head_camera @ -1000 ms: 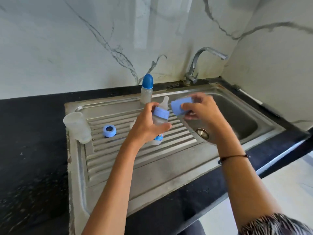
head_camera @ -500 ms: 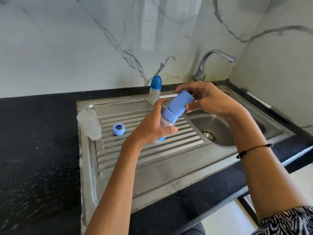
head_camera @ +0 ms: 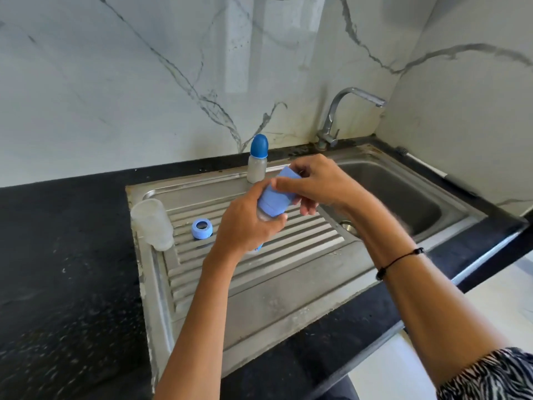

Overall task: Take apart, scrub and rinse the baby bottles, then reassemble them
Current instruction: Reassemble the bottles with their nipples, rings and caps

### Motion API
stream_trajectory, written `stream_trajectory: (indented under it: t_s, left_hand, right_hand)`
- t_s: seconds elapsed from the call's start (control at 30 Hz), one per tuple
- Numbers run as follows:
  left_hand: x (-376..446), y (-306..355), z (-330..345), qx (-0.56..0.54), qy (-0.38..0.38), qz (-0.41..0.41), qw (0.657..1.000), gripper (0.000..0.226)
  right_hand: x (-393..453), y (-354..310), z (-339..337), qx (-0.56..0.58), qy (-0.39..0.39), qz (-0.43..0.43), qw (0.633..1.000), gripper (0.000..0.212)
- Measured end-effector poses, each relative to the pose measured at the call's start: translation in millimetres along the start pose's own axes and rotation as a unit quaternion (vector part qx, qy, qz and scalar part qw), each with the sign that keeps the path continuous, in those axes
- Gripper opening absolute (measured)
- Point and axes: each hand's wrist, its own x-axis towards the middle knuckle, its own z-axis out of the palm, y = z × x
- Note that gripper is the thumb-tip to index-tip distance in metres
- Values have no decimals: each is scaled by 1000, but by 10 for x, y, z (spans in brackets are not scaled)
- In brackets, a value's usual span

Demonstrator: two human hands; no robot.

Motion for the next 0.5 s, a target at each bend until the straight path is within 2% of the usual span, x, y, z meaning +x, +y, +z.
stream_trajectory:
  t_s: [0.1,0.17,0.23,0.3,0.33,0.4,0.5]
  left_hand:
    - [-10,-55,-3,-17,4,-3,1000,43]
    - [-37,-91,20,-32,8,-40,999,35]
    - [-55,-132,46,-61,24,-83,994,35]
    - [-60,-145,60,-105,39,-115,987,36]
    - [-53,-166,50,-124,41,-122,984,40]
    - [-47,-189,36,-151,25,-124,980,53]
    - [6,-263,-23,-152,3,-119,981,75]
  right_hand:
    - [32,-41,202,-78,93,14,993,51]
    - [61,-44,273,-110,100,37,988,61]
    - [71,-44,295,3,64,79,995,65]
    - [60,2,334,143,8,106,984,57]
    - [83,34,393,164,-19,90,982,45]
    - [137,98,513,122,-30,36,991,31]
    - [309,49,582,94,10,3,995,34]
